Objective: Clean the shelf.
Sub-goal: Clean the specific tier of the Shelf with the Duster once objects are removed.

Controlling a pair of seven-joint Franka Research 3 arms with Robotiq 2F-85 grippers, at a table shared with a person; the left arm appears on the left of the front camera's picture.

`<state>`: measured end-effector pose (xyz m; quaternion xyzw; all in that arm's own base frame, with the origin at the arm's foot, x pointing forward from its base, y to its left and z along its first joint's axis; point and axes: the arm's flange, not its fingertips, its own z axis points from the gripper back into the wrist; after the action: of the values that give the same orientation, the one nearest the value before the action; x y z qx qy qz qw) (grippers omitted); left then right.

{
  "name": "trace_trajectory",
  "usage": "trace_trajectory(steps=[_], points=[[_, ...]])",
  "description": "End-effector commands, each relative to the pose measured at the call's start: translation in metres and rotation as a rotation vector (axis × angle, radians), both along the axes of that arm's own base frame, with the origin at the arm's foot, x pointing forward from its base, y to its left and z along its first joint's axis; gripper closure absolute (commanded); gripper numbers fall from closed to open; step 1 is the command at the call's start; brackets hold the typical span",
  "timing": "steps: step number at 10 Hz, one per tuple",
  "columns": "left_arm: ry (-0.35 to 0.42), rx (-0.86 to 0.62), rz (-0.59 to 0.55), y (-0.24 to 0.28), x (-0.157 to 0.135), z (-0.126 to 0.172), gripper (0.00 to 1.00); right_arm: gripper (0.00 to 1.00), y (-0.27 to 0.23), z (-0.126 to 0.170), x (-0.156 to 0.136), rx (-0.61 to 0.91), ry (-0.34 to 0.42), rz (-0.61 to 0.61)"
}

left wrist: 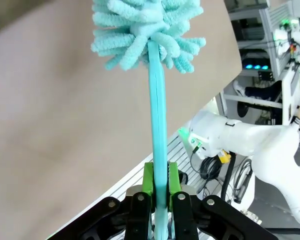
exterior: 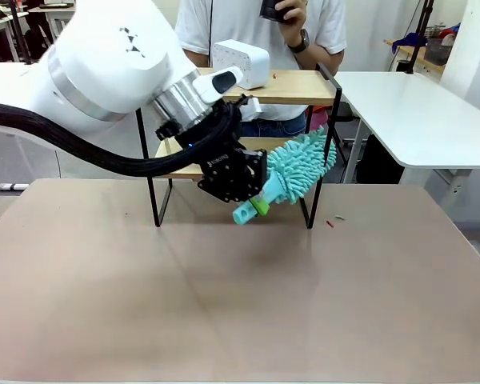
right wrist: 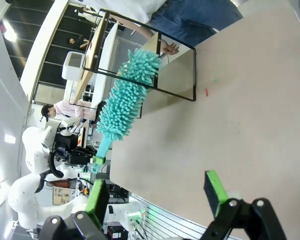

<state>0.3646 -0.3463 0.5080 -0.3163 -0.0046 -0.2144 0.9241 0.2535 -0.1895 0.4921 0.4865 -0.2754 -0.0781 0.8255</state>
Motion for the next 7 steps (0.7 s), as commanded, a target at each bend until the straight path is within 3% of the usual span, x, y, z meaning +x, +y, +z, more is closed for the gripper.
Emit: trace_trajectory(steps=[1,4,7], points=[[-0.014,-0.012,0.039,0.027,-0.007,0.009,0.87,0.0,0.0,0.001,0.003,0.003,-0.032,0.008],[-0.048,-0.047,0.099,0.073,-0.014,0.025,0.87,0.0,0.0,0.001,0.003,0.003,-0.032,0.008],[-0.03,-0.092,0.128,0.121,-0.023,0.031,0.87,0.0,0.0,0.001,0.003,0.003,-0.032,0.008]])
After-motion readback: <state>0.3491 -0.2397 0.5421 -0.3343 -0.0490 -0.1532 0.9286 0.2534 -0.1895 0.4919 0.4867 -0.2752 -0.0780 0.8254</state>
